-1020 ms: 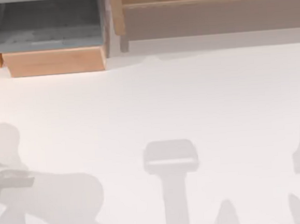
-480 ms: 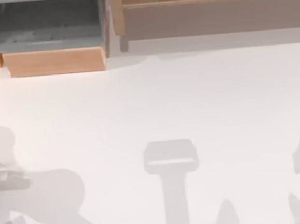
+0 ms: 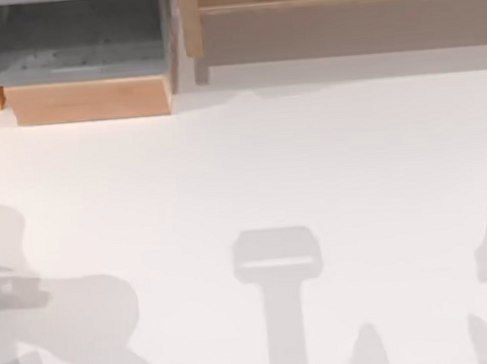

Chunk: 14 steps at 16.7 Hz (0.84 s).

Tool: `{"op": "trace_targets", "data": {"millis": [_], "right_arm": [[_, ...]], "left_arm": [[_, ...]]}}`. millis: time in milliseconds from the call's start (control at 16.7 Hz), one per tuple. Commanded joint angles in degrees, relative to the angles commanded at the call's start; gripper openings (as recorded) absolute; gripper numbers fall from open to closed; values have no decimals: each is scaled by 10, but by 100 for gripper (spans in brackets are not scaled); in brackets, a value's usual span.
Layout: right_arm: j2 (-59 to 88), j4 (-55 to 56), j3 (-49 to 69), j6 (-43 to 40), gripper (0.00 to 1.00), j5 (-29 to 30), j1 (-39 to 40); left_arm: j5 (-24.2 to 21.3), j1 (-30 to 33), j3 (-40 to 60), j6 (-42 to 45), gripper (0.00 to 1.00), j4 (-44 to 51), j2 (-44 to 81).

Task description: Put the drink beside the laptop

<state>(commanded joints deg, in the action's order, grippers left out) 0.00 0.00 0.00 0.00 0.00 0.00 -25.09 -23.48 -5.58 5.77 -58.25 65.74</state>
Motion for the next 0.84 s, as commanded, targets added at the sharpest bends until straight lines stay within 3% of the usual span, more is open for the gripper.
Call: {"op": "trace_targets", "data": {"millis": [480,840], "right_arm": [[0,0,0,0,100,0,0],[0,0,0,0,100,0,0]], "left_arm": [[0,0,0,0,98,0,0],[0,0,0,0,100,0,0]]}}
